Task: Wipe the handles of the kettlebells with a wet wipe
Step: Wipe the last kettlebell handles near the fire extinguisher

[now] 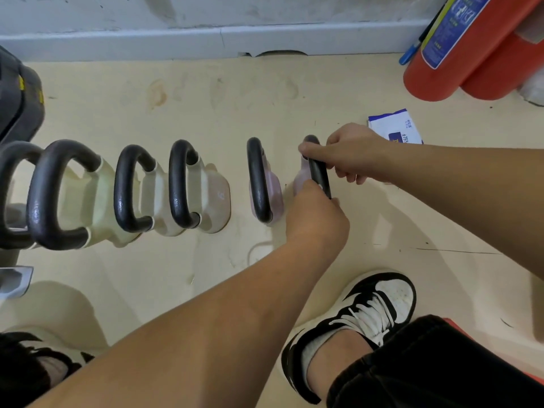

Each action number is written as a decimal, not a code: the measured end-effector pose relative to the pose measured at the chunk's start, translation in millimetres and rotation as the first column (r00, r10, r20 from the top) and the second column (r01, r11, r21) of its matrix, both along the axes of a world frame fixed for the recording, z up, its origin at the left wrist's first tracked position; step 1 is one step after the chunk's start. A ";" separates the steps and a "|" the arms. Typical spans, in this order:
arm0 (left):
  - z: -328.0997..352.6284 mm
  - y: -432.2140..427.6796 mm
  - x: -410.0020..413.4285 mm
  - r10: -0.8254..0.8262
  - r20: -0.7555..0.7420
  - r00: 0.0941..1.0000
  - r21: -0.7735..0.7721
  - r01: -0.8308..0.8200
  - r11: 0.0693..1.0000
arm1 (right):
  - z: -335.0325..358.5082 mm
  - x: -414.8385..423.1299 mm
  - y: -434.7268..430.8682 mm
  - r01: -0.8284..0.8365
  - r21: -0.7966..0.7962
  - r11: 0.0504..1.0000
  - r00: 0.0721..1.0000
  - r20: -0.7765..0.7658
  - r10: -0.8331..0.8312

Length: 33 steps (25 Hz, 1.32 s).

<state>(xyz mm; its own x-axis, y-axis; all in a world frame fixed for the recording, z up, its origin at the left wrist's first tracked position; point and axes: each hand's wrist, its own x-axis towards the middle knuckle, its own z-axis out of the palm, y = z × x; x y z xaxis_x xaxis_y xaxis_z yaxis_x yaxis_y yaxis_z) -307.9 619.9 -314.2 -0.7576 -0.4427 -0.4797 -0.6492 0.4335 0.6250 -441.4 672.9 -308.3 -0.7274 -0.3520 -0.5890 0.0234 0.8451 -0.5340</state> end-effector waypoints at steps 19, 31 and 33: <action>47.6 -81.5 27.1 0.167 -0.352 0.921 0.063 -0.155 0.986 | 8.2 3.9 -15.3 -0.124 0.201 0.972 0.983 -0.108 0.148; 1.3 -3.2 -1.9 0.062 -0.075 0.995 0.064 -0.057 0.996 | 1.7 -2.0 -11.0 -0.150 0.111 0.983 0.986 -0.064 0.157; 4.4 -0.1 -5.8 0.067 -0.053 0.996 0.076 -0.063 0.995 | 1.4 -1.5 -9.7 -0.151 0.080 0.985 0.986 -0.058 0.156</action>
